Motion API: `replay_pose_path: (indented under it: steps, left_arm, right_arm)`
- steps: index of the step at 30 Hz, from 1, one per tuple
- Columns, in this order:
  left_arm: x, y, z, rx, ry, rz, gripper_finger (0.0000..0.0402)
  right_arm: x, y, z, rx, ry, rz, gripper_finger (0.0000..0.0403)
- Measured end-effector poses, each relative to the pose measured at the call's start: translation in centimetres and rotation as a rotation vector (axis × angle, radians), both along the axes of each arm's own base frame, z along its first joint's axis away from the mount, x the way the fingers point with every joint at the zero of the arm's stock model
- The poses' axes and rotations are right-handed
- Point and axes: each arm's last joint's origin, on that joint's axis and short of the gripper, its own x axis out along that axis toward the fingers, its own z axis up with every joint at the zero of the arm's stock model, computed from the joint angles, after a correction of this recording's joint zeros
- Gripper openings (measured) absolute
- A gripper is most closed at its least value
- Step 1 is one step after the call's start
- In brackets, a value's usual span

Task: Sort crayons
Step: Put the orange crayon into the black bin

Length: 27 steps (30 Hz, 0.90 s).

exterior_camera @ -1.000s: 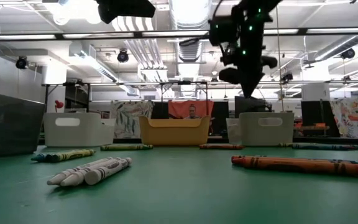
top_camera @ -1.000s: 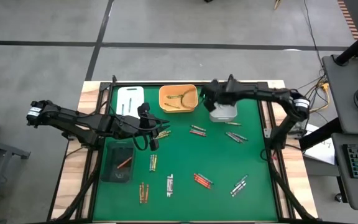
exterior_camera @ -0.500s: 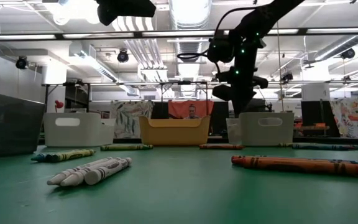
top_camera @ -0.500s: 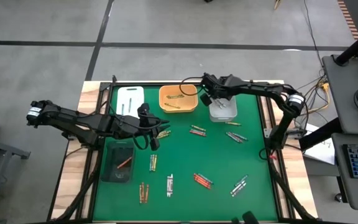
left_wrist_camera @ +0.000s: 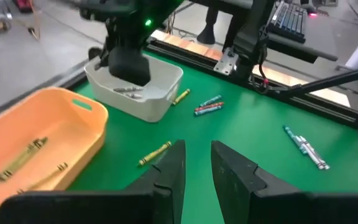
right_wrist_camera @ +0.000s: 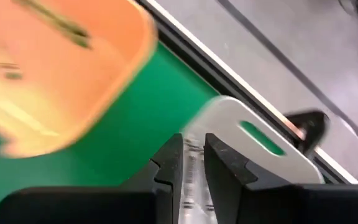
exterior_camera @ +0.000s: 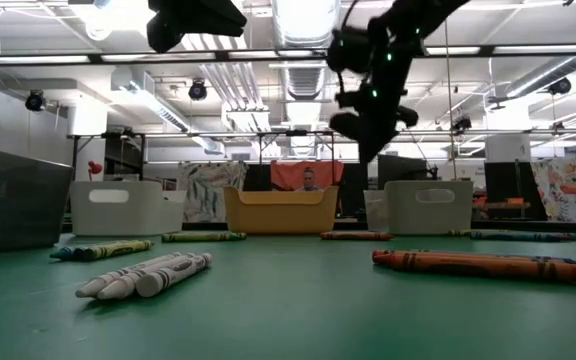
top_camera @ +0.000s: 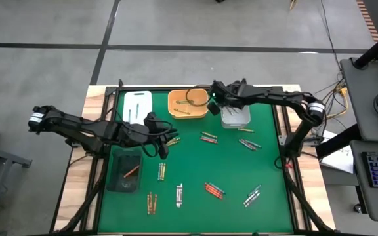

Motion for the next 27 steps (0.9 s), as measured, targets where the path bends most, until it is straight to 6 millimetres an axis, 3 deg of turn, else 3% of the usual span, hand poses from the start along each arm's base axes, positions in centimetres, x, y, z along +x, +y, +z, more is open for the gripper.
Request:
replay_pose_path:
  steps: [8, 17, 27]
  left_arm:
    - [0.9, -1.7, -1.5, -0.122, 0.023, -0.001, 0.0059]
    - [2.4, -5.2, -3.3, -0.323, 0.087, -0.086, 0.0059]
    - [1.6, -8.9, -5.5, -0.518, 0.277, -0.008, 0.0059]
  right_arm:
    - [2.1, 6.7, 2.7, -0.083, -0.101, 0.277, 0.0057]
    - [2.5, 13.7, 3.2, -0.113, -0.073, 0.566, 0.0057]
    - [2.6, 14.3, 3.5, -0.150, -0.058, 0.650, 0.0057]
